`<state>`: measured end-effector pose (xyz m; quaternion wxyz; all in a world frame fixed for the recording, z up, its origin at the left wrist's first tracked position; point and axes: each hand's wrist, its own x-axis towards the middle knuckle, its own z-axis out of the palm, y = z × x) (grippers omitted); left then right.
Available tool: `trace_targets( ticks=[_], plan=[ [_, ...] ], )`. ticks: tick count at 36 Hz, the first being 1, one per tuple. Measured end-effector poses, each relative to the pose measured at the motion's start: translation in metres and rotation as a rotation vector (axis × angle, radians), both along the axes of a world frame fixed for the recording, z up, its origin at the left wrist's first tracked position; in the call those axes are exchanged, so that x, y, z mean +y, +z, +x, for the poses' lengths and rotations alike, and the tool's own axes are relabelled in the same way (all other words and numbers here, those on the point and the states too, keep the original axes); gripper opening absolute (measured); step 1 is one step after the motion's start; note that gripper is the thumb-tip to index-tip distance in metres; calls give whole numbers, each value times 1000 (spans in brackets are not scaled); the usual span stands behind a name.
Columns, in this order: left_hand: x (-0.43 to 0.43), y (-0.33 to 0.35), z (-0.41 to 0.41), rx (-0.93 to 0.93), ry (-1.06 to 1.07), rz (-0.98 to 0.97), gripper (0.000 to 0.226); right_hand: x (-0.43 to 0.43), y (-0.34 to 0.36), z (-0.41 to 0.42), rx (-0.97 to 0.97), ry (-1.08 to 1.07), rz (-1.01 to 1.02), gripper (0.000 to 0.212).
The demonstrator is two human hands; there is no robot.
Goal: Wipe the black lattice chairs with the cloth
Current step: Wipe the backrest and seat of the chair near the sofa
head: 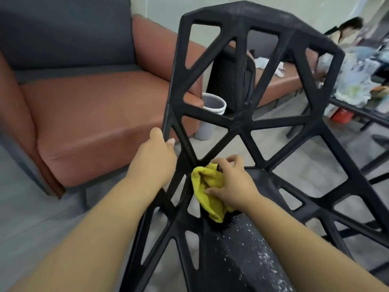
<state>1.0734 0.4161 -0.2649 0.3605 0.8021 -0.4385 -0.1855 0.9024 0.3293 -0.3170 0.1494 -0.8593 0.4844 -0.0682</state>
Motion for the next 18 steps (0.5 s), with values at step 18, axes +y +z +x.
trace_targets(
  ticks=[18],
  plan=[
    [14,1,-5,-22,49,-7,19,20,-4,14,-84,17,86,98]
  ],
)
